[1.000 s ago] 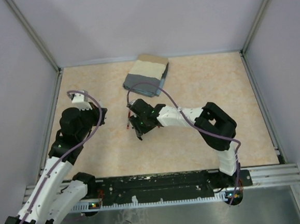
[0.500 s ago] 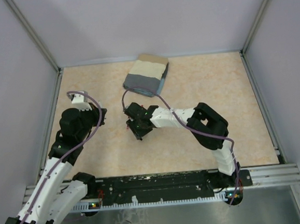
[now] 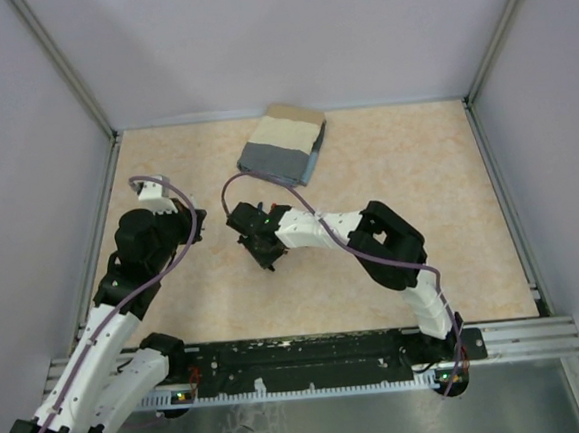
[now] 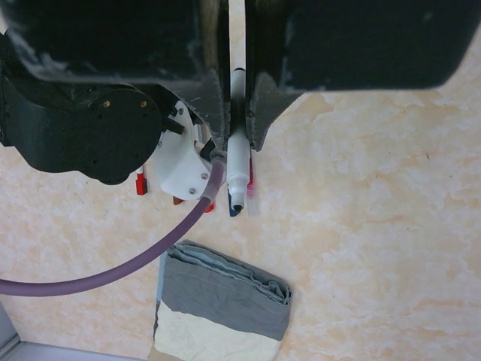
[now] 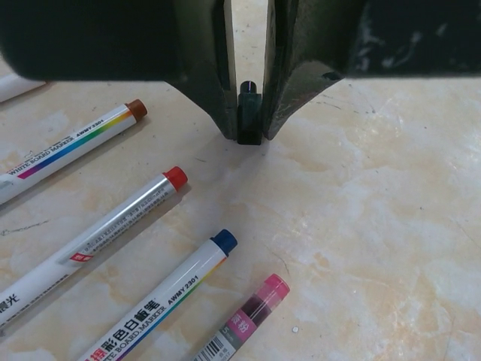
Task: Insert the pens into the pen caps
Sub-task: Insert the pen cap onto the pen.
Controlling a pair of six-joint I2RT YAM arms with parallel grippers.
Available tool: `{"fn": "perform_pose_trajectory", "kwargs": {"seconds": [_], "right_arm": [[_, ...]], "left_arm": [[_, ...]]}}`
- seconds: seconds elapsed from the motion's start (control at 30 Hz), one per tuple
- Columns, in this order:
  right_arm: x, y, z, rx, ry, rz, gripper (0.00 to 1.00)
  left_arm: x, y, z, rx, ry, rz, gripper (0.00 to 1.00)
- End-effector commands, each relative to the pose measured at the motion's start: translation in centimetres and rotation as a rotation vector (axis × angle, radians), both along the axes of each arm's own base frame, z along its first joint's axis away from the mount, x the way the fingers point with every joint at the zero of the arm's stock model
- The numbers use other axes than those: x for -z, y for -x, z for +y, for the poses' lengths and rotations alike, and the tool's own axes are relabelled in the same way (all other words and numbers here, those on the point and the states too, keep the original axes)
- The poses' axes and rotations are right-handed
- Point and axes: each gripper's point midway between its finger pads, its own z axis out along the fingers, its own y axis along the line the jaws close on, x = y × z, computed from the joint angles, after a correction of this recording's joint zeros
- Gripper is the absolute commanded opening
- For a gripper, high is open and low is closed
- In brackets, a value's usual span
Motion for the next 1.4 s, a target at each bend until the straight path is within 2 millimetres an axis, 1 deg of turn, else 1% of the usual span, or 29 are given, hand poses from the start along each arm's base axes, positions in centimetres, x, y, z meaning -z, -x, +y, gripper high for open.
{"fn": "perform_pose_trajectory", "kwargs": {"seconds": [0.0, 0.07, 0.13, 0.17, 0.23, 0.33, 0.4, 0.43, 0.47, 0.5, 0.53, 0.57, 0.67, 0.77, 0.83, 0.9, 1.0, 1.07, 1.17, 1.27, 1.37], "right_arm": [[0.7, 0.8, -0.6, -0.022, 0.074, 0.002, 0.13], [-0.1, 0.6, -0.7, -0.007, 0.040, -0.016, 0.09], [-1.5, 0.2, -0.7, 0.015, -0.025, -0.035, 0.06], [-2.7, -0.1, -0.4, 0.025, -0.087, -0.047, 0.04], [-5.2, -0.6, -0.5, 0.042, -0.207, -0.069, 0.01], [-9.6, -1.7, -1.7, 0.084, -0.401, -0.123, 0.00], [-12.6, -2.7, -3.3, 0.140, -0.520, -0.180, 0.00], [-13.7, -3.2, -4.4, 0.185, -0.577, -0.198, 0.00], [-13.6, -3.4, -5.8, 0.227, -0.614, -0.193, 0.00], [-15.1, -3.8, -6.8, 0.254, -0.690, -0.209, 0.00], [-15.8, -4.4, -8.2, 0.295, -0.753, -0.212, 0.00], [-16.8, -4.9, -9.1, 0.323, -0.827, -0.221, 0.00], [-19.5, -5.5, -11.9, 0.396, -1.017, -0.264, 0.00], [-22.3, -5.8, -14.3, 0.460, -1.122, -0.369, 0.00], [-24.2, -5.6, -15.6, 0.487, -1.170, -0.444, 0.00], [-26.2, -5.1, -16.6, 0.505, -1.246, -0.505, 0.00], [-29.1, -3.9, -18.0, 0.510, -1.375, -0.587, 0.00], [-30.1, -3.2, -18.7, 0.513, -1.436, -0.615, 0.00], [-31.4, -2.0, -19.3, 0.493, -1.527, -0.635, 0.00], [-32.4, -1.0, -19.3, 0.446, -1.583, -0.641, 0.00], [-33.2, -0.4, -18.8, 0.389, -1.600, -0.637, 0.00]], "left_arm": [[-0.3, 0.0, 0.2, -0.002, -0.003, -0.023, 0.00], [-0.4, 0.1, 0.1, 0.003, 0.002, -0.028, 0.00], [-0.7, 0.2, -0.2, 0.023, 0.013, -0.037, 0.00], [-0.9, 0.4, -0.6, 0.044, 0.021, -0.042, 0.00], [-1.5, 0.7, -1.8, 0.112, 0.042, -0.060, 0.00], [-2.7, 1.6, -4.0, 0.244, 0.094, -0.075, 0.00], [-3.8, 1.9, -5.5, 0.332, 0.115, -0.097, 0.00], [-4.3, 2.2, -6.2, 0.379, 0.127, -0.103, 0.00], [-4.5, 2.2, -6.9, 0.420, 0.137, -0.102, 0.00], [-4.6, 2.3, -7.6, 0.460, 0.142, -0.095, 0.00], [-4.5, 2.3, -8.3, 0.498, 0.145, -0.085, 0.00], [-4.4, 2.2, -9.0, 0.531, 0.145, -0.078, 0.00], [-4.3, 2.8, -11.7, 0.620, 0.135, -0.073, 0.00], [-4.4, 4.1, -15.1, 0.694, 0.122, -0.095, 0.00], [-4.2, 5.0, -17.3, 0.750, 0.133, -0.088, 0.00], [-4.0, 5.5, -19.1, 0.793, 0.165, -0.074, 0.00], [-3.5, 5.9, -21.1, 0.830, 0.199, -0.053, 0.00], [-3.7, 6.0, -22.1, 0.852, 0.222, -0.056, 0.00], [-4.3, 5.8, -23.5, 0.879, 0.248, -0.070, 0.00], [-5.0, 5.7, -24.6, 0.913, 0.259, -0.084, 0.00], [-5.5, 5.8, -25.4, 0.941, 0.267, -0.098, 0.00]]}}
